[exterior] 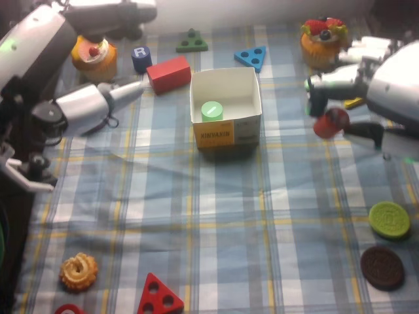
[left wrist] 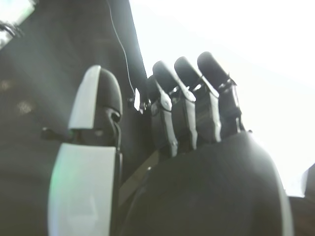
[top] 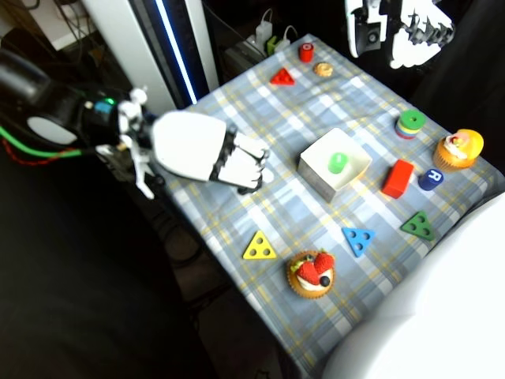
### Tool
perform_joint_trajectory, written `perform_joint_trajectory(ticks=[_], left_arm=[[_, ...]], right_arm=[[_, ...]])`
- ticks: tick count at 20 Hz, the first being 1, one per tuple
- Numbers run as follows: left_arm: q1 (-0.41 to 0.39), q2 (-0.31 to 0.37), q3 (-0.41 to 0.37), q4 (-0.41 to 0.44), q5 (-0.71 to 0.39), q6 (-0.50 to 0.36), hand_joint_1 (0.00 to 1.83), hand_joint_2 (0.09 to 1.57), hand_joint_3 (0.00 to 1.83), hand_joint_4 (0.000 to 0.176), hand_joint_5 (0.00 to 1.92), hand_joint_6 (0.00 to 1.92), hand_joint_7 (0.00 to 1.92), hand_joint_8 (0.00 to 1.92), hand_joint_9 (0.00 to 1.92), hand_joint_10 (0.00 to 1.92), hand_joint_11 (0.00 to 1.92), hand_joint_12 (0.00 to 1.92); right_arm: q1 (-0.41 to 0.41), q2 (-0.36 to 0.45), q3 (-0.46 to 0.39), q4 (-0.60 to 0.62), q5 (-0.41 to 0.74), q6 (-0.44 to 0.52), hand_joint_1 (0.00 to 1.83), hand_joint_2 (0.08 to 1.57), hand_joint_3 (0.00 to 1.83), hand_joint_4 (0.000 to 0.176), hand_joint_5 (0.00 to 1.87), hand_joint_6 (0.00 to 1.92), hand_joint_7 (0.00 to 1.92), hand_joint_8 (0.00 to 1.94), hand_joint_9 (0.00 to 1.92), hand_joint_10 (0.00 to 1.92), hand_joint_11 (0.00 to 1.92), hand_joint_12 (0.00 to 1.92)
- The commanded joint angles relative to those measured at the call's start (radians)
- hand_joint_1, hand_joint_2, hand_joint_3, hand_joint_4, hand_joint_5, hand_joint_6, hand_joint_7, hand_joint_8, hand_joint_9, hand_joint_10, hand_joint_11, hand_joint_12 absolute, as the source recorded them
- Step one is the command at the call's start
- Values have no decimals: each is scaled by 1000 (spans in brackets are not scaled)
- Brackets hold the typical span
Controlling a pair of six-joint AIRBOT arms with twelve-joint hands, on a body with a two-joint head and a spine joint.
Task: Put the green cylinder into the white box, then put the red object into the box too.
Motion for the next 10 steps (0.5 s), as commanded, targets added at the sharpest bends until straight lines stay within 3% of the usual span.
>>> perform_joint_trajectory(ticks=[1, 2, 4, 6, 8, 9, 10], left_arm=[[4, 5, -4, 10, -128, -7, 1193, 1176, 0, 0, 612, 10, 437, 786, 175, 1065, 0, 1472], [19, 7, -6, -3, -129, -7, 1189, 1184, 2, 0, 610, 9, 444, 790, 154, 1019, 0, 1378], [44, 13, -13, -18, -123, -7, 1096, 1231, 2, 0, 579, 0, 448, 601, 184, 882, 0, 1383], [65, 17, -18, -34, -129, -7, 1084, 1223, 0, 0, 585, 7, 528, 396, 237, 782, 0, 1437], [74, 16, -17, -43, -131, -7, 1076, 1216, 0, 0, 601, 8, 569, 347, 240, 860, 0, 1536], [74, 14, -16, -45, -130, -7, 1076, 1210, 0, 0, 605, 7, 578, 359, 230, 936, 0, 1588], [74, 14, -16, -47, -131, -7, 1099, 1199, 0, 0, 610, 7, 594, 369, 223, 983, 0, 1623]], right_arm=[[31, -1, 5, -13, 132, 5, 1150, 1324, 0, 0, 633, 1317, 629, 1791, 333, 1920, 278, 1921], [56, -5, 13, -24, 131, 5, 1157, 1320, 0, 0, 631, 1309, 642, 1787, 350, 1921, 279, 1921], [107, -21, 33, -43, 121, 5, 1164, 1313, 0, 0, 633, 1303, 664, 1761, 376, 1921, 316, 1921], [171, -55, 67, -63, 86, 5, 1091, 1337, 4, 0, 591, 1457, 614, 1718, 292, 1875, 248, 1921], [213, -94, 100, -75, 54, 5, 1096, 1335, 0, 0, 590, 1449, 634, 1707, 281, 1830, 180, 1921], [243, -126, 124, -92, 18, 5, 1098, 1331, 0, 0, 617, 1424, 615, 1717, 334, 1816, 314, 1921], [259, -145, 137, -102, -2, 5, 1098, 1326, 0, 0, 620, 1433, 621, 1691, 344, 1794, 327, 1921]])
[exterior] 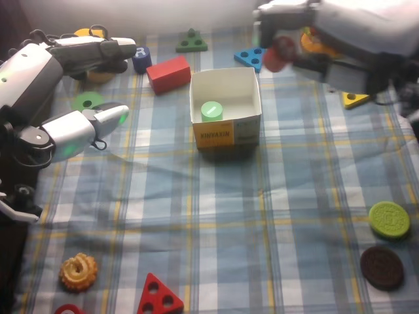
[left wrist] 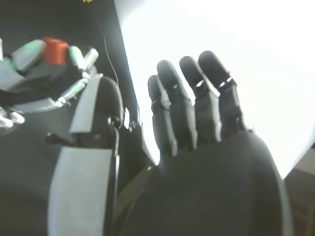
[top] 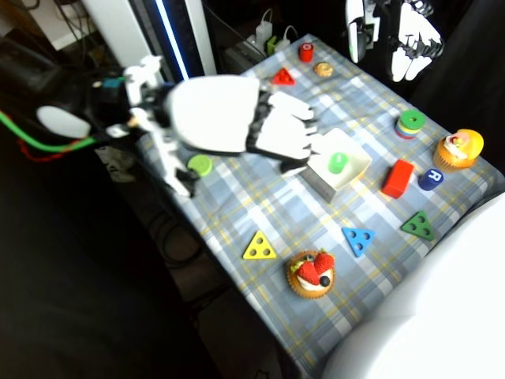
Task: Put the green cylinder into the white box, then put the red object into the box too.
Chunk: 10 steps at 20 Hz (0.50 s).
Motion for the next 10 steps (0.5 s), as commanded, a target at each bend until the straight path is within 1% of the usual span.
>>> perform_joint_trajectory(ticks=[1, 3, 4, 5, 6, 7, 8, 9, 10], left_arm=[[-9, -1, 5, 28, -126, -7, 1115, 1195, 0, 0, 611, 5, 592, 395, 203, 1054, 0, 1654], [-9, -6, 8, 28, -126, -7, 1102, 1200, 0, 0, 603, 0, 575, 410, 198, 1123, 0, 1681], [-11, -8, 10, 27, -126, -7, 1093, 1196, 0, 0, 605, 1, 572, 418, 185, 1114, 0, 1670], [-12, -11, 11, 26, -126, -7, 1074, 1201, 0, 0, 595, 0, 559, 452, 180, 1095, 0, 1679], [-12, -15, 12, 26, -126, -7, 1062, 1204, 0, 0, 584, 0, 541, 471, 178, 1086, 0, 1658], [-14, -17, 12, 26, -126, -7, 1062, 1204, 0, 0, 584, 0, 541, 471, 178, 1086, 0, 1658], [-14, -17, 12, 26, -129, -9, 1091, 1194, 0, 0, 587, 1, 515, 561, 182, 1125, 0, 1670], [-13, -17, 12, 25, -132, -11, 1118, 1188, 0, 0, 580, 0, 486, 583, 180, 1110, 0, 1666], [-12, -17, 12, 25, -133, -12, 1126, 1188, 0, 0, 577, 0, 471, 581, 176, 1106, 0, 1666]], right_arm=[[26, -21, 11, -15, 67, 4, 1117, 1312, 0, 0, 631, 1392, 661, 1665, 360, 1785, 326, 1921], [53, -71, 43, -45, 17, 4, 1107, 1310, 0, 0, 620, 1423, 670, 1626, 344, 1767, 282, 1921], [64, -106, 69, -59, -18, 4, 1124, 1290, 0, 0, 668, 1354, 684, 1575, 369, 1629, 213, 1921], [65, -116, 78, -61, -32, 3, 1124, 1293, 4, 0, 589, 1455, 734, 1497, 283, 1139, 42, 1503], [65, -122, 83, -62, -42, 2, 1261, 1243, 0, 0, 491, 729, 746, 1388, 306, 781, 8, 907], [65, -122, 83, -62, -46, 1, 1261, 1243, 0, 0, 491, 729, 746, 1388, 306, 781, 8, 907], [65, -121, 83, -62, -47, 1, 1106, 1224, 0, 0, 486, 333, 653, 687, 352, 475, 1, 468], [65, -121, 83, -61, -47, 1, 950, 1245, 0, 0, 366, 125, 458, 238, 272, 283, 0, 387], [65, -120, 81, -60, -47, 1, 898, 1261, 1, 0, 298, 44, 346, 72, 235, 185, 0, 276]])
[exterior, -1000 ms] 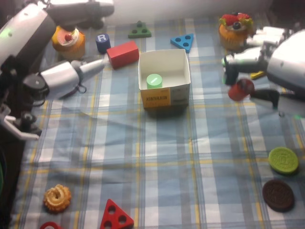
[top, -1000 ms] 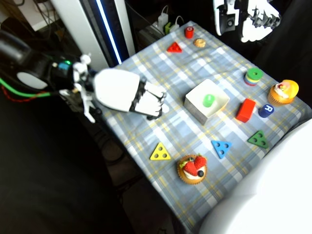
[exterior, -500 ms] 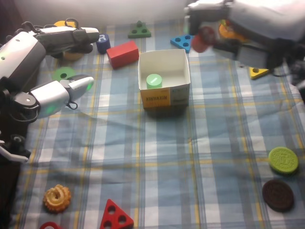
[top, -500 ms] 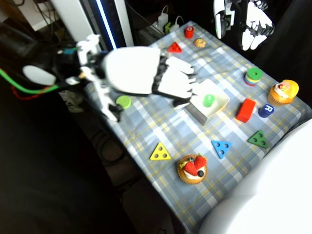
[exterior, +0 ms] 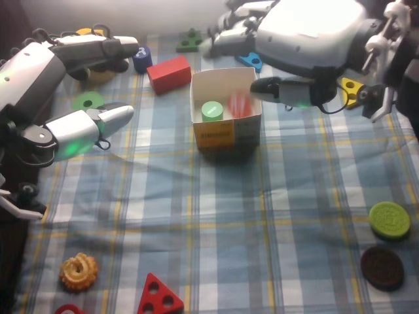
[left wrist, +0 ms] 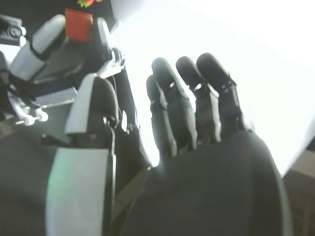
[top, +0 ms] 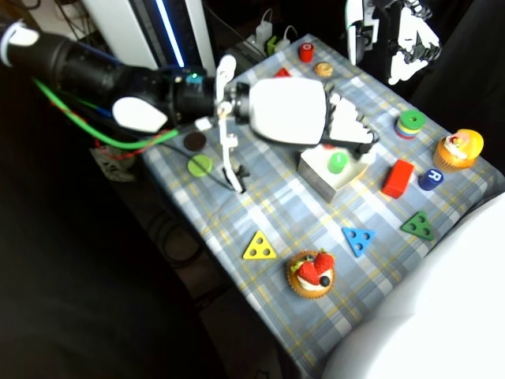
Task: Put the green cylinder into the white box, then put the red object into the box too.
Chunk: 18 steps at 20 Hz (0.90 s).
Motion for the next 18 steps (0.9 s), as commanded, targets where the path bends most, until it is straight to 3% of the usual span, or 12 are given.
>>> perform_joint_trajectory(ticks=[1, 2, 5, 6, 9, 10, 12, 13, 14, 15, 17, 18], left_arm=[[-9, -3, 2, 26, -123, -12, 1122, 1192, 0, 0, 569, 0, 464, 524, 161, 1071, 0, 1649], [-9, -3, 0, 27, -127, -13, 1124, 1193, 0, 0, 568, 1, 460, 509, 158, 1063, 0, 1644], [-5, -1, -8, 27, -150, -18, 1061, 1211, 1, 0, 551, 0, 469, 428, 155, 974, 0, 1517], [-2, 0, -9, 28, -157, -33, 1035, 1211, 0, 0, 545, 1, 481, 400, 169, 933, 0, 1481], [11, 4, -7, 43, -187, -108, 967, 1226, 1, 0, 500, 0, 479, 236, 186, 731, 0, 1325], [17, 7, -7, 45, -197, -126, 914, 1256, 0, 0, 392, 0, 442, 118, 166, 704, 0, 1285], [34, 14, -6, 53, -231, -175, 870, 1275, 6, 0, 319, 0, 412, 95, 149, 708, 0, 1285], [39, 15, -4, 59, -246, -204, 865, 1286, 6, 0, 190, 0, 375, 73, 139, 741, 0, 1401], [44, 17, -2, 65, -262, -231, 696, 1309, 4, 13, 11, 0, 193, 5, 21, 604, 0, 1280], [49, 20, 0, 69, -280, -260, 594, 1303, 0, 24, 1, 0, 127, 0, 55, 440, 0, 1238], [69, 29, 3, 75, -327, -317, 506, 1324, 5, 30, 0, 0, 59, 0, 37, 326, 0, 1086], [79, 29, 5, 81, -348, -349, 439, 1325, 1, 65, 0, 0, 1, 0, 6, 54, 0, 656]], right_arm=[[16, 4, -7, 8, 121, 1, 853, 1282, 3, 0, 214, 13, 262, 17, 173, 112, 0, 126], [18, 17, -16, 14, 131, 1, 828, 1296, 1, 0, 191, 3, 261, 6, 170, 74, 0, 173], [18, 80, -73, 54, 224, 2, 815, 1259, 0, 22, 165, 2, 257, 0, 260, 69, 0, 1005], [17, 111, -99, 64, 259, 2, 660, 1290, 1, 0, 93, 0, 154, 0, 202, 51, 0, 1032], [-7, 213, -187, 74, 351, -11, 537, 1332, 2, 23, 20, 0, 54, 0, 137, 24, 0, 796], [-23, 241, -210, 77, 382, -12, 406, 1356, 4, 63, 0, 0, 2, 0, 135, 21, 0, 838], [-84, 301, -255, 105, 463, -19, 381, 1363, 3, 69, 0, 0, 0, 0, 116, 12, 0, 731], [-118, 329, -277, 129, 504, -27, 357, 1367, 3, 80, 0, 0, 0, 0, 91, 10, 0, 585], [-156, 357, -297, 155, 551, -34, 373, 1365, 0, 83, 0, 0, 0, 0, 3, 0, 0, 62], [-194, 379, -314, 180, 596, -37, 385, 1360, 0, 40, 0, 0, 0, 0, 0, 0, 0, 12], [-277, 422, -349, 243, 702, -57, 422, 1358, 0, 16, 0, 0, 0, 0, 0, 0, 0, 2], [-313, 437, -364, 275, 754, -70, 428, 1351, 2, 29, 0, 0, 0, 0, 0, 0, 0, 302]])
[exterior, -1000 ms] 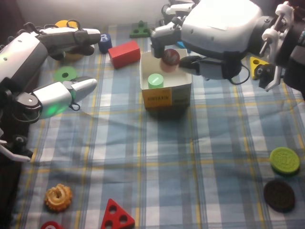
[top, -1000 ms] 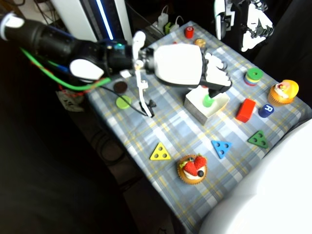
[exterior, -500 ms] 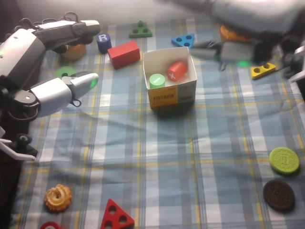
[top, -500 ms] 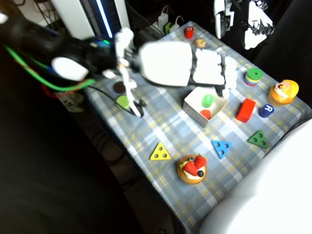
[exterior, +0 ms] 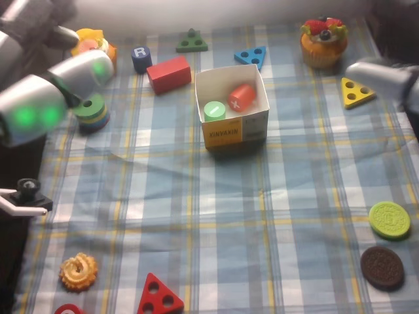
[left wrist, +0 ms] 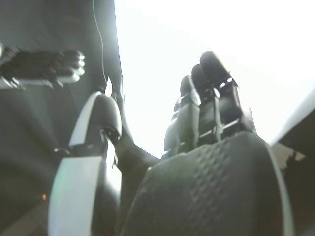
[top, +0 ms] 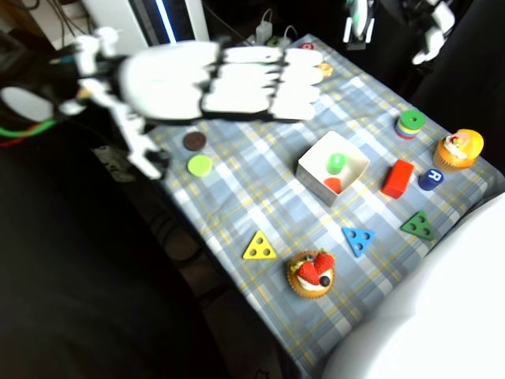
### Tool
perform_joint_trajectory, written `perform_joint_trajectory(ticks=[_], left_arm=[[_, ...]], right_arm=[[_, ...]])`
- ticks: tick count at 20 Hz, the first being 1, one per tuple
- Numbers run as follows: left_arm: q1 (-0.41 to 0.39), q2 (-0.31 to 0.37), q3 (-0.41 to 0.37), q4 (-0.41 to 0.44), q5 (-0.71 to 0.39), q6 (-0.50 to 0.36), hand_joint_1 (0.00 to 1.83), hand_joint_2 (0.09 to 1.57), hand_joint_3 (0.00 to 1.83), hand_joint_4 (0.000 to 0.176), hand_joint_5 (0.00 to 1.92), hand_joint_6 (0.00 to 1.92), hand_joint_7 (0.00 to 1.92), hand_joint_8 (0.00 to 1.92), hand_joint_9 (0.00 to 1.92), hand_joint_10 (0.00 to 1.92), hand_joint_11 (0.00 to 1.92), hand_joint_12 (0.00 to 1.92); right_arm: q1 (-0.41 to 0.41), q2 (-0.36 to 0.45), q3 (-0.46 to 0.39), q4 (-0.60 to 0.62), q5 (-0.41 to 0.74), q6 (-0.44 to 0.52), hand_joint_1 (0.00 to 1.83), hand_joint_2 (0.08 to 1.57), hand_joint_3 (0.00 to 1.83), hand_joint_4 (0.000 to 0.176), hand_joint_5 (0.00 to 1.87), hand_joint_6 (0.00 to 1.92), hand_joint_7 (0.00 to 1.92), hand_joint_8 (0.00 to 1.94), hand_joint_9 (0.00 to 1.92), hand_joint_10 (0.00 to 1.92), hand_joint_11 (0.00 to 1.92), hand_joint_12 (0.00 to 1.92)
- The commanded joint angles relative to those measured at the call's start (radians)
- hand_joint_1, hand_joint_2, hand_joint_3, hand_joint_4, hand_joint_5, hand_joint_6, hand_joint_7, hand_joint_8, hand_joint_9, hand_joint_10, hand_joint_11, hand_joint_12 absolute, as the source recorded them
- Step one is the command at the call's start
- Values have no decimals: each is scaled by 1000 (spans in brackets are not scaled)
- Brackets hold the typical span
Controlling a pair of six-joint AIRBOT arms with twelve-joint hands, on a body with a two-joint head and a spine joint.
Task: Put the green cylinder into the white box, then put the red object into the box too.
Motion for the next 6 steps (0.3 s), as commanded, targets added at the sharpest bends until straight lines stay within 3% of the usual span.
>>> perform_joint_trajectory(ticks=[1, 2, 3, 5, 6], left_arm=[[-1, 3, 4, 31, -151, -25, 397, 1316, 0, 98, 0, 0, 0, 0, 0, 10, 0, 368], [8, 3, 4, 33, -175, -42, 367, 1305, 0, 102, 0, 0, 0, 0, 0, 1, 0, 189], [15, 4, 4, 35, -196, -59, 383, 1286, 0, 102, 0, 0, 0, 0, 0, 0, 0, 37], [24, 5, 12, 49, -249, -116, 426, 1276, 0, 97, 0, 0, 0, 0, 0, 0, 0, 7], [26, 7, 16, 58, -279, -143, 442, 1262, 0, 119, 0, 0, 0, 0, 0, 0, 0, 0]], right_arm=[[-3, 4, -8, 13, 197, -2, 407, 1346, 0, 22, 0, 0, 0, 0, 28, 9, 0, 540], [-45, 17, -19, 44, 253, -2, 401, 1348, 1, 23, 0, 0, 0, 0, 10, 7, 0, 471], [-86, 25, -30, 72, 305, -2, 418, 1330, 0, 36, 0, 0, 0, 0, 1, 1, 0, 458], [-160, 39, -52, 124, 412, -2, 444, 1323, 0, 43, 0, 0, 0, 0, 3, 1, 0, 417], [-197, 50, -63, 146, 470, -1, 471, 1342, 2, 0, 0, 0, 0, 0, 33, 10, 0, 467]])
